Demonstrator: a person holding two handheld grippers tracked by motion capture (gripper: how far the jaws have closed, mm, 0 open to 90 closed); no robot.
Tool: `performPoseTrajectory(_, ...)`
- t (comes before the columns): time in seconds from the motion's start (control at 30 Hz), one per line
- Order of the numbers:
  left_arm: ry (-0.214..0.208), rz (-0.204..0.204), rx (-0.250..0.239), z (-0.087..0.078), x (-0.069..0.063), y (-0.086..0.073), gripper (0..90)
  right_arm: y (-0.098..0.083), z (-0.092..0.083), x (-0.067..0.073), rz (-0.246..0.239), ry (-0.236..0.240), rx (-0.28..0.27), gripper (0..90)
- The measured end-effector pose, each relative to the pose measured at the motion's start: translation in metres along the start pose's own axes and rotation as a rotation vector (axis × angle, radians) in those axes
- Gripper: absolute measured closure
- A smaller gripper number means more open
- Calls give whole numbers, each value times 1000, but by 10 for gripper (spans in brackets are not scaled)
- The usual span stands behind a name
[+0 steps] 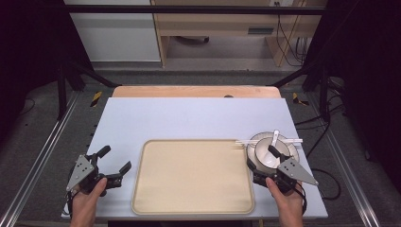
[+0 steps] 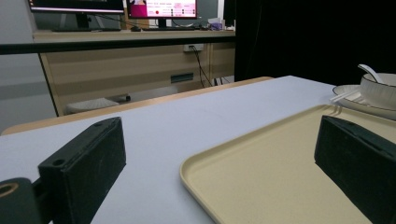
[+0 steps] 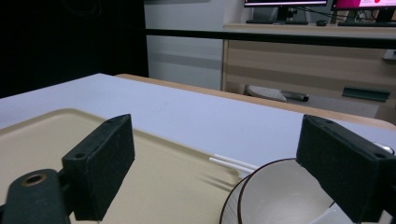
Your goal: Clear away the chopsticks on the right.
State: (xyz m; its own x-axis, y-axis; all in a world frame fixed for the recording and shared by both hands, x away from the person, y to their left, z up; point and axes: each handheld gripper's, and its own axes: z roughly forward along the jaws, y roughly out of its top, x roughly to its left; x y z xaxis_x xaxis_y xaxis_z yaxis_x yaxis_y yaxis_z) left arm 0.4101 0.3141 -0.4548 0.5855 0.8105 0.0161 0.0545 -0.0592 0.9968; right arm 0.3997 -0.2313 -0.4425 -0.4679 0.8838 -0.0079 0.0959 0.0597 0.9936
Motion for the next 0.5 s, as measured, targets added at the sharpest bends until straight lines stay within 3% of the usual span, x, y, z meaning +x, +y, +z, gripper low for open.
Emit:
performPoseTrajectory(0.13, 2, -28, 0, -2, 1, 0, 19, 0, -1, 0, -14, -10, 4, 144)
performPoseTrajectory(0.33, 37, -7, 2, -8, 3, 0, 22, 7, -10, 2, -41, -63, 36, 154)
performPoseTrajectory(0.43, 54, 2, 19, -12, 6, -3, 23, 16, -15, 6, -114, -125, 60, 206)
performPoseTrajectory(0.5, 66, 3, 19, -14, 9, -4, 25, 18, -15, 6, -128, -141, 67, 230)
